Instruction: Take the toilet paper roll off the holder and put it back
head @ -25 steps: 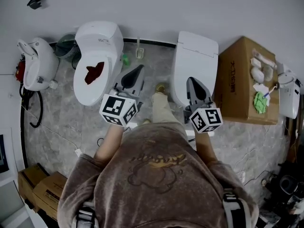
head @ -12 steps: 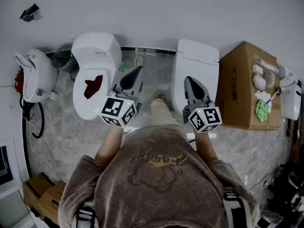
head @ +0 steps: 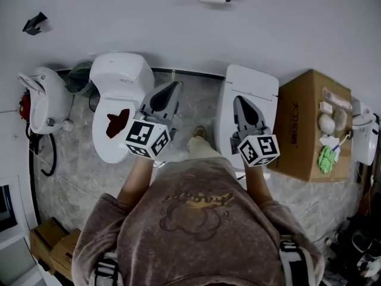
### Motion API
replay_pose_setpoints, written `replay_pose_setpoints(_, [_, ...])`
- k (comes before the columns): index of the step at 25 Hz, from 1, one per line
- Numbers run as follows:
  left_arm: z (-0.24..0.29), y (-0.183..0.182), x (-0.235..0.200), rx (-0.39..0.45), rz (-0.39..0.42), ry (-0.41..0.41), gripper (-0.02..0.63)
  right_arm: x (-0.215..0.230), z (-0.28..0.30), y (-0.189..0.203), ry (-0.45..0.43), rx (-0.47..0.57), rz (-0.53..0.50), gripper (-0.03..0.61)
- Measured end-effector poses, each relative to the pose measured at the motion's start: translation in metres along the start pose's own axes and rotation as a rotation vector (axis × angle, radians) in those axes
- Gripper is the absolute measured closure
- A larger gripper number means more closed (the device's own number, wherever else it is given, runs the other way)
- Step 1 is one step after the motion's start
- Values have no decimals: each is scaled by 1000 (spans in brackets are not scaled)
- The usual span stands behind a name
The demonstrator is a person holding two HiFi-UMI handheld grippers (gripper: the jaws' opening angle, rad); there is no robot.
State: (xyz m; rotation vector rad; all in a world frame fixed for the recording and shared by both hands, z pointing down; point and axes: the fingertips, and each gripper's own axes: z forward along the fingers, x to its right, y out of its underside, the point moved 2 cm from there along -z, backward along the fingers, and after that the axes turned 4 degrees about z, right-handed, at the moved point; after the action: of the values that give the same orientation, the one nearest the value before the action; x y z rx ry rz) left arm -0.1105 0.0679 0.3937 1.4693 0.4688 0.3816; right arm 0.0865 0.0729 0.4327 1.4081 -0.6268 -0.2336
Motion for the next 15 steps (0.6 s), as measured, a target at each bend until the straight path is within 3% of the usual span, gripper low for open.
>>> replay_pose_setpoints(15, [106, -40, -70, 55, -10, -70, 591, 74, 110, -35, -55, -24, -8, 583])
